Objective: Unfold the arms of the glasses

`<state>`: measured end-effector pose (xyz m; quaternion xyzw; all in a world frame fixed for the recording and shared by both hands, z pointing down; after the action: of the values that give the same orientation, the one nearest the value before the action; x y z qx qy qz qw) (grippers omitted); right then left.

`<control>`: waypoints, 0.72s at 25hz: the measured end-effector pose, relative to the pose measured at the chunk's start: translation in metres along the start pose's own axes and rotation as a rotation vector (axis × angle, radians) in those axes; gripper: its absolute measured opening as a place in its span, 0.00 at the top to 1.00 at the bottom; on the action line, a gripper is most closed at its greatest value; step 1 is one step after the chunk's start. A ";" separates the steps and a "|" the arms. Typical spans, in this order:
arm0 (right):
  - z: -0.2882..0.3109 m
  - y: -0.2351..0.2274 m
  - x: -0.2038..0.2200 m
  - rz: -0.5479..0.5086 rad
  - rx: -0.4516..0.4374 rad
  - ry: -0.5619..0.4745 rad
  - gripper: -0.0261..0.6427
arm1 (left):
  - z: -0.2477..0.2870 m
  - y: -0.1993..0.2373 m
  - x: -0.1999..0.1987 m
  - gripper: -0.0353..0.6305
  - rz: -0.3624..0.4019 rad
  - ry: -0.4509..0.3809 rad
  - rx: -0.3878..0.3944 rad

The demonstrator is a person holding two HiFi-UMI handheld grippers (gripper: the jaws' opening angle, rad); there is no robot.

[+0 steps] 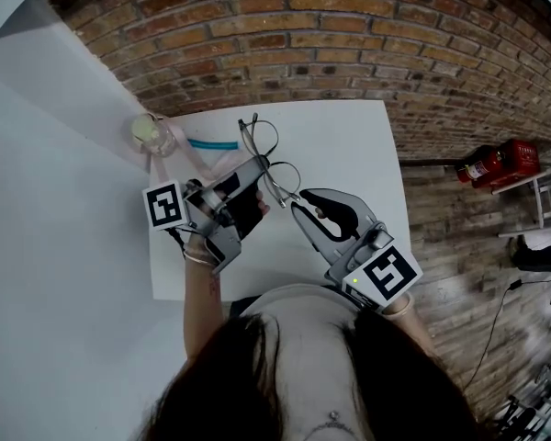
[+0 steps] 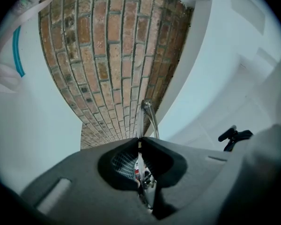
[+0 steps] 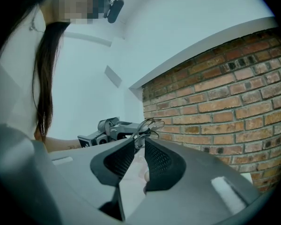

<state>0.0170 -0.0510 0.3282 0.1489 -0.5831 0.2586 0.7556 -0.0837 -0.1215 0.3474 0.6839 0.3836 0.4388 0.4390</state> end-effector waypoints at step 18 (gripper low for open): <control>0.000 0.005 0.001 -0.014 -0.002 0.000 0.92 | -0.001 0.004 0.006 0.91 0.002 0.012 -0.020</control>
<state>0.0147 -0.0467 0.3292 0.1521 -0.5823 0.2528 0.7576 -0.0819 -0.1169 0.3525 0.6771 0.3812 0.4471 0.4432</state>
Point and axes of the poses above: the fingertips, and each gripper's own axes: z forward along the fingers, y to its left, x out of its underside, the point moved 4 cm from there along -z, backward along the fingers, and after that the axes turned 13 degrees about y, right-handed, at the moved point
